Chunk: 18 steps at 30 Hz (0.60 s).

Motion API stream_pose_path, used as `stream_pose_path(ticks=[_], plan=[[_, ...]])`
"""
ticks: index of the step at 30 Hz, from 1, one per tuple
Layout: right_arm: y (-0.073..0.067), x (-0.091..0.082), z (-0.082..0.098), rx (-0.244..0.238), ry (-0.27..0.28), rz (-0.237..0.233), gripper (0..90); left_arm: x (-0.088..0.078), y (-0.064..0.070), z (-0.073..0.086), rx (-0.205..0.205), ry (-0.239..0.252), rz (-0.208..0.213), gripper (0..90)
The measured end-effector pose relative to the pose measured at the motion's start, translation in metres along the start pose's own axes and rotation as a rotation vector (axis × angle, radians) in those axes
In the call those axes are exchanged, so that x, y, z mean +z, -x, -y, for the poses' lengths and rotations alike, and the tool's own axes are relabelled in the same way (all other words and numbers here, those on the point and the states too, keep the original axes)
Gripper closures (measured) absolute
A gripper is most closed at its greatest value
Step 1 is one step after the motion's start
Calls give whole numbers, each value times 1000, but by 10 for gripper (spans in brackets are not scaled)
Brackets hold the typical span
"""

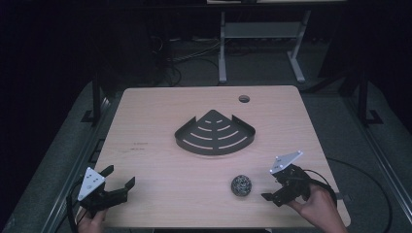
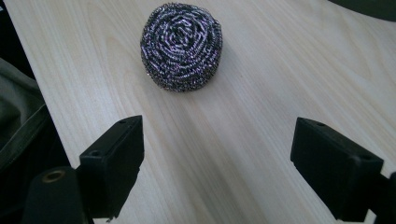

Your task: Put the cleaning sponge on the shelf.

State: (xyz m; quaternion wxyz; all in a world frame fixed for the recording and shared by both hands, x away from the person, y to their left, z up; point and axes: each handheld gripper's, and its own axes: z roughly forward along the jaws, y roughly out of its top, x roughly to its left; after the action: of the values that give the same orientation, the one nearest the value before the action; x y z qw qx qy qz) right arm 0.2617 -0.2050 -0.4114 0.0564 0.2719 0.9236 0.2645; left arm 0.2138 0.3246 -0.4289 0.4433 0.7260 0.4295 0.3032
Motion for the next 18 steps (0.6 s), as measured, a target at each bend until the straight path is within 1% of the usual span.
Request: stream_pose_path(ticks=[2, 10, 16, 18], plan=[[-1, 3, -4, -14, -8, -7, 170, -1, -1, 0, -3, 1, -3, 133], [-3, 11, -14, -40, -19, -22, 167, 0, -1, 0, -3, 1, -4, 132], [-6, 22, -26, -65, -41, -48, 161, -1, -2, 0, -3, 3, -3, 132], [-7, 24, -28, -66, -43, -53, 160, -1, -2, 0, -2, 4, -4, 132]])
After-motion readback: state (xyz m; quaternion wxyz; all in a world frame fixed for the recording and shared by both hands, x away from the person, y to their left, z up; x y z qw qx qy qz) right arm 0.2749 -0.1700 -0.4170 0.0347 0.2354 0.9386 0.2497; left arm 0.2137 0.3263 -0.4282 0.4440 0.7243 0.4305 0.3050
